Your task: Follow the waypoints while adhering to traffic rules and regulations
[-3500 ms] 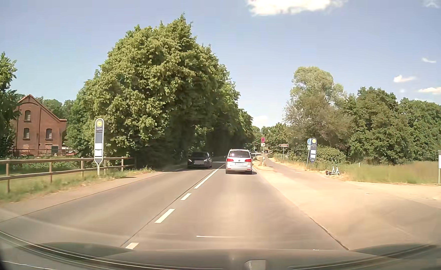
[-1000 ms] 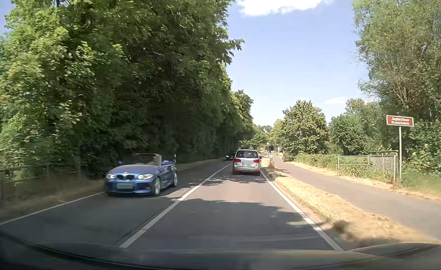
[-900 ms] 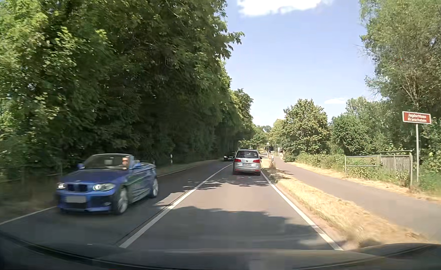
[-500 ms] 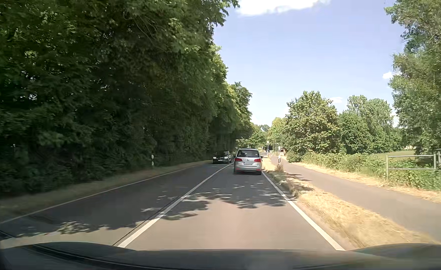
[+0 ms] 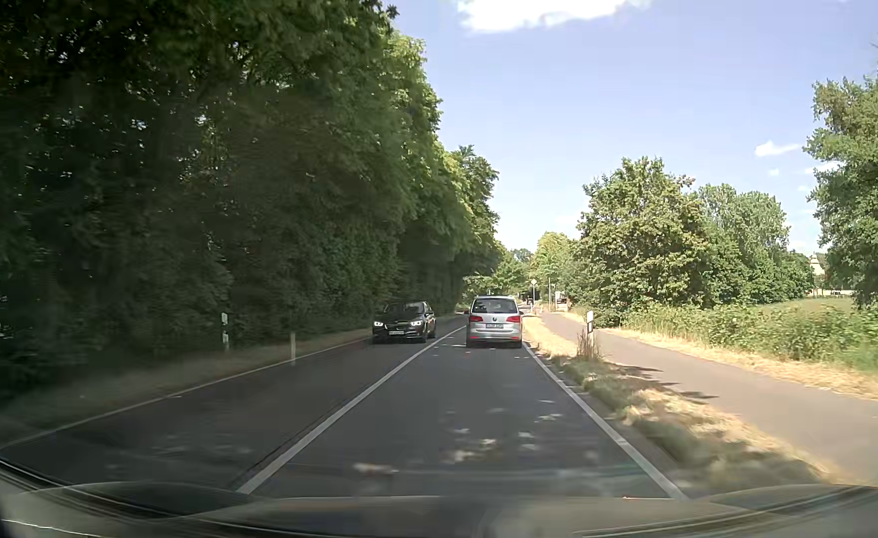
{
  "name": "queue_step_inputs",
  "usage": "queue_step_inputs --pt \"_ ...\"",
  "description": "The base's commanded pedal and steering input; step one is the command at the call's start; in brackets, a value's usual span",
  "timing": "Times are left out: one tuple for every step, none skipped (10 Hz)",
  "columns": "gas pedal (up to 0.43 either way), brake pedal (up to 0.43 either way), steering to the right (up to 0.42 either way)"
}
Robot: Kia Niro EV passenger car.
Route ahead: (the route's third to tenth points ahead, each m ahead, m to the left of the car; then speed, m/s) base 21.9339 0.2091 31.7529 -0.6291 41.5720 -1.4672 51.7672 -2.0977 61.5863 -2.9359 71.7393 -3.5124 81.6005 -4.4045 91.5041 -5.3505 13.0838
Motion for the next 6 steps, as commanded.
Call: queue_step_inputs --pt "0.0 0.03 0.006" --pt "0.0 0.03 0.006" --pt "0.0 0.03 0.007" --pt "0.0 0.03 0.007" --pt "0.0 0.03 0.007" --pt "0.0 0.03 0.009"
